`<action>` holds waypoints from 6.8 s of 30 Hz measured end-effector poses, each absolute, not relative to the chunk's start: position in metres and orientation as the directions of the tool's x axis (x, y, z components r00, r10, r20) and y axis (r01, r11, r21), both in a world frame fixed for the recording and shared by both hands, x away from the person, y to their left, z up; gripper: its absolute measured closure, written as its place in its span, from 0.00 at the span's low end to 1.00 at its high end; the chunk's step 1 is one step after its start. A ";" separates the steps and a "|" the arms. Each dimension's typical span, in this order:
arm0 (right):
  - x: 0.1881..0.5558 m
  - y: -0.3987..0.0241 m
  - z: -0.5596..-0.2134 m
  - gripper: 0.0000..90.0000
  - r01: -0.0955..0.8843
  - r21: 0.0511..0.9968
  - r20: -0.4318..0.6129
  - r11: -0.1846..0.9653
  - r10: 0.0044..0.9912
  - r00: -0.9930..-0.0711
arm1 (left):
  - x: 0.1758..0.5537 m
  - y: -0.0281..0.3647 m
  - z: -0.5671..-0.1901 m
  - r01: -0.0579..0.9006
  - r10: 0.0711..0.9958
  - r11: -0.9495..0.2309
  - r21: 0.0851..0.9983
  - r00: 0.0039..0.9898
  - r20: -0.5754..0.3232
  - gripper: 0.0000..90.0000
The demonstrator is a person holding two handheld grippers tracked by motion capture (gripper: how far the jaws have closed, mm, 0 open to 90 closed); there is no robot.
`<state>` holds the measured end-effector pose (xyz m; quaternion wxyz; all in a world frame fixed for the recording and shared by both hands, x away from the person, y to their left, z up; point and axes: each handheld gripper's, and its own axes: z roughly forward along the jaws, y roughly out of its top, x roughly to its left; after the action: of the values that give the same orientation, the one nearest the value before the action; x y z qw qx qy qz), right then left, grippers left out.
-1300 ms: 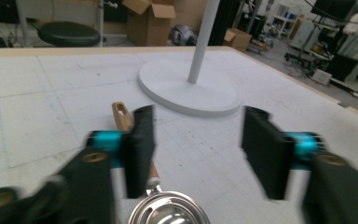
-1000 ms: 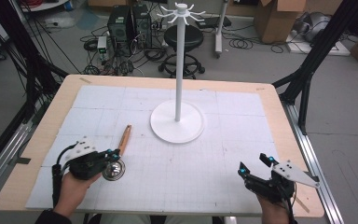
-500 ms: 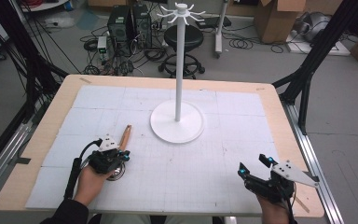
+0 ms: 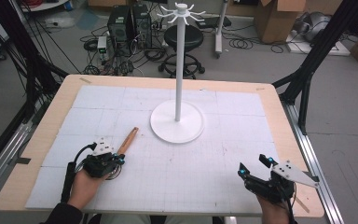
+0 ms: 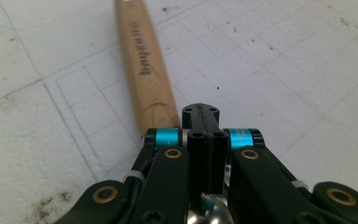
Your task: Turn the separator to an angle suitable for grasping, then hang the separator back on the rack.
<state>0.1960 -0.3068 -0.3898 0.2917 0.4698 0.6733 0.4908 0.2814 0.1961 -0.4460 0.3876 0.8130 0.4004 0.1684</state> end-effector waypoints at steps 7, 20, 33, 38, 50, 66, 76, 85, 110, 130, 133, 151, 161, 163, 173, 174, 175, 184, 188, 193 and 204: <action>0.196 -0.308 -0.390 0.22 0.344 0.936 0.068 0.076 0.920 -0.386 | 0.278 0.201 -0.446 0.524 0.778 -0.375 0.765 0.627 -0.048 1.00; 0.197 -0.306 -0.390 0.22 0.349 0.933 0.066 0.083 0.917 -0.394 | 0.307 0.226 -0.428 0.576 0.811 -0.234 0.783 0.560 -0.170 1.00; 0.196 -0.307 -0.390 0.22 0.355 0.932 0.074 0.075 0.919 -0.387 | 0.302 0.218 -0.439 0.570 0.791 -0.400 0.718 0.610 -0.044 1.00; 0.195 -0.307 -0.390 0.22 0.352 0.933 0.072 0.074 0.920 -0.385 | 0.291 0.218 -0.441 0.543 0.788 -0.409 0.733 0.616 -0.017 1.00; 0.195 -0.308 -0.390 0.22 0.356 0.932 0.076 0.071 0.921 -0.381 | 0.274 0.221 -0.439 0.533 0.773 -0.441 0.722 0.634 0.004 1.00; 0.195 -0.307 -0.391 0.25 0.357 0.931 0.076 0.075 0.917 -0.392 | 0.286 0.181 -0.439 0.510 0.760 -0.443 0.738 0.650 0.007 1.00; 0.194 -0.307 -0.390 0.25 0.353 0.932 0.072 0.079 0.916 -0.394 | 0.273 0.188 -0.441 0.507 0.743 -0.456 0.732 0.669 0.000 1.00; 0.195 -0.307 -0.390 0.25 0.356 0.931 0.074 0.077 0.917 -0.392 | 0.265 0.192 -0.442 0.503 0.735 -0.448 0.739 0.678 -0.016 1.00; 0.195 -0.307 -0.389 0.24 0.344 0.936 0.072 0.081 0.908 -0.412 | 0.251 0.250 -0.405 0.380 0.743 -0.102 0.919 0.644 -0.184 0.38; 0.195 -0.316 -0.388 0.17 0.335 0.939 0.068 0.075 0.917 -0.394 | 0.246 0.269 -0.398 0.299 0.765 -0.050 0.953 0.625 -0.156 0.18; 0.195 -0.317 -0.388 0.17 0.334 0.940 0.068 0.074 0.916 -0.394 | 0.250 0.267 -0.399 0.299 0.762 -0.050 0.953 0.628 -0.157 0.18; 0.193 -0.318 -0.389 0.17 0.342 0.937 0.074 0.076 0.911 -0.405 | 0.278 0.248 -0.395 0.346 0.730 -0.076 0.935 0.658 -0.184 0.21; 0.195 -0.318 -0.391 0.17 0.358 0.931 0.090 0.069 0.907 -0.410 | 0.314 0.198 -0.402 0.394 0.680 -0.281 0.875 0.725 -0.108 0.26; 0.195 -0.318 -0.391 0.17 0.356 0.932 0.089 0.070 0.906 -0.413 | 0.320 0.192 -0.402 0.408 0.681 -0.316 0.857 0.726 -0.095 0.26; 0.195 -0.318 -0.391 0.17 0.361 0.930 0.099 0.065 0.903 -0.418 | 0.341 0.174 -0.422 0.501 0.694 -0.410 0.762 0.713 -0.096 0.30; 0.195 -0.318 -0.391 0.17 0.360 0.931 0.099 0.064 0.904 -0.416 | 0.341 0.174 -0.423 0.502 0.692 -0.415 0.759 0.715 -0.095 0.30; 0.195 -0.318 -0.391 0.17 0.362 0.930 0.101 0.062 0.904 -0.415 | 0.342 0.173 -0.424 0.503 0.690 -0.423 0.754 0.718 -0.093 0.31; 0.195 -0.319 -0.392 0.17 0.363 0.930 0.106 0.057 0.904 -0.414 | 0.343 0.173 -0.431 0.517 0.674 -0.484 0.706 0.735 -0.075 0.43; 0.195 -0.319 -0.392 0.17 0.364 0.930 0.106 0.057 0.904 -0.413 | 0.343 0.172 -0.433 0.530 0.675 -0.493 0.690 0.733 -0.081 0.50; 0.195 -0.319 -0.392 0.17 0.365 0.929 0.105 0.059 0.904 -0.413 | 0.345 0.169 -0.434 0.534 0.677 -0.489 0.690 0.731 -0.086 0.54; 0.195 -0.320 -0.392 0.17 0.369 0.928 0.108 0.055 0.906 -0.408 | 0.343 0.168 -0.435 0.521 0.674 -0.510 0.684 0.737 -0.059 0.73</action>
<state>0.1955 -0.3201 -0.3921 0.2694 0.4726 0.6746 0.4990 0.3432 0.1676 -0.4350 0.3532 0.8623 0.3465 0.1078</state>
